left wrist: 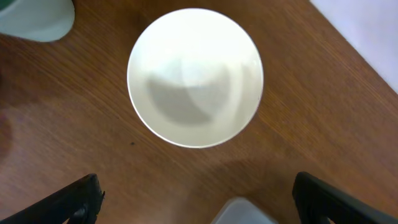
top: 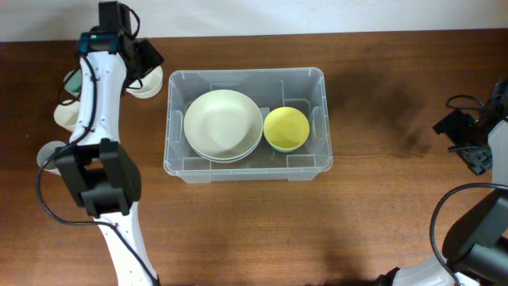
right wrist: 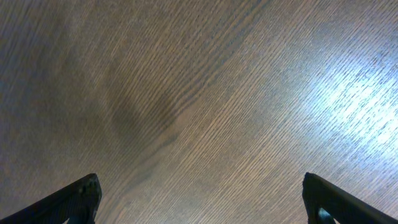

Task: Pack container
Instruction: 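Withdraw the left gripper to the white bowl at the left, then grasp the rim of the white bowl with the left gripper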

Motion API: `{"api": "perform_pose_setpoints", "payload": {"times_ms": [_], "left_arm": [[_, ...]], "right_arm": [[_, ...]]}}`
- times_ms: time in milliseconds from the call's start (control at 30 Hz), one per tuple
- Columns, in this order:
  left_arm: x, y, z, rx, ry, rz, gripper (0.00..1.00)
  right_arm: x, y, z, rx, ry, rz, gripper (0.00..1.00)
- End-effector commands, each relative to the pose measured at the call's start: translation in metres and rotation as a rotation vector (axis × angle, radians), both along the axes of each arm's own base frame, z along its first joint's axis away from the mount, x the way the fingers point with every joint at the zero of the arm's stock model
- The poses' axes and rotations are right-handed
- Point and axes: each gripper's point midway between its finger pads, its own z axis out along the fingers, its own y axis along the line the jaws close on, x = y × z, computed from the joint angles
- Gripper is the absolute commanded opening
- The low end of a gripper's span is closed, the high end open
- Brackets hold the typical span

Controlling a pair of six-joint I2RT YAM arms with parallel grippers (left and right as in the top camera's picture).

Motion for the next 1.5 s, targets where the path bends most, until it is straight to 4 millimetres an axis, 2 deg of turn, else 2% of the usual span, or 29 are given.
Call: {"api": "perform_pose_setpoints", "payload": {"times_ms": [0, 333, 600, 1033, 1167, 1467], "left_arm": [[0.003, 0.008, -0.012, -0.054, 0.001, 0.113, 0.99], [0.000, 0.027, -0.040, -0.126, 0.032, 0.314, 0.99], [-0.005, 0.036, -0.074, -0.128, 0.101, 0.336, 0.99], [-0.007, 0.036, -0.104, -0.127, 0.149, 0.338, 0.99], [-0.008, 0.035, -0.105, -0.127, 0.155, 0.339, 0.99], [-0.025, 0.034, -0.109, -0.128, 0.225, 0.369, 0.99]], "right_arm": [[0.000, 0.000, 0.002, -0.006, -0.004, -0.003, 0.99], [0.000, 0.000, 0.002, -0.005, -0.004, -0.003, 0.99], [0.000, 0.000, 0.002, -0.006, -0.004, -0.003, 0.99], [0.000, 0.000, 0.002, -0.005, -0.004, -0.003, 0.99], [0.000, 0.000, 0.002, -0.006, -0.004, -0.003, 0.99], [0.000, 0.000, 0.002, -0.005, -0.004, -0.003, 0.99]]}}
